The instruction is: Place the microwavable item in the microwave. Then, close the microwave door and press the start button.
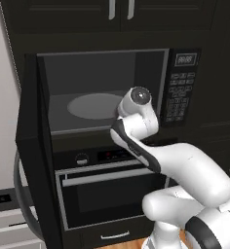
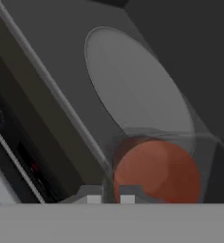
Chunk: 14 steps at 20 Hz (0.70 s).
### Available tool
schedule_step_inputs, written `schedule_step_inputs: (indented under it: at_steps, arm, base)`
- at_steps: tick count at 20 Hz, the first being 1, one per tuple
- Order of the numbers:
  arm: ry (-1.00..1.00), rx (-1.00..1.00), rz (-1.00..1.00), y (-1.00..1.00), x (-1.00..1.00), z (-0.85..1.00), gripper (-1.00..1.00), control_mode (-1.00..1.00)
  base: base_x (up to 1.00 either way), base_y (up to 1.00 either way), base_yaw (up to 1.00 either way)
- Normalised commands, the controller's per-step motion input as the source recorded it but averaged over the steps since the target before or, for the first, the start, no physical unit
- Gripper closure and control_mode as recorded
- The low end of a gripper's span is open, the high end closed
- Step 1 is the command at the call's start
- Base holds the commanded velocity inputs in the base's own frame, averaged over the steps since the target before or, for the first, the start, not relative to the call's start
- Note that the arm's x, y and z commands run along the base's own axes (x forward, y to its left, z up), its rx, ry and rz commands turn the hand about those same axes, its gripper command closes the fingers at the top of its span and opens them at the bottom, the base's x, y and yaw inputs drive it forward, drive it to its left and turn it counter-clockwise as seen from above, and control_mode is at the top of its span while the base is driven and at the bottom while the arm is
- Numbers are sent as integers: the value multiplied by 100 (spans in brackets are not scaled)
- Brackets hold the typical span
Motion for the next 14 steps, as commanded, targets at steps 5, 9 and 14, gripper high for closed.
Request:
schedule_step_inputs:
  at_steps: [5, 9, 14]
  arm:
    - [10, -7, 6, 24, 72, 24, 100, -100]
    - [6, -3, 6, 3, 50, -5, 100, -100]
    - [11, -4, 8, 2, 44, -36, 100, -100]
  base:
    - [0, 0, 0]
    - [0, 0, 0]
    - [0, 0, 0]
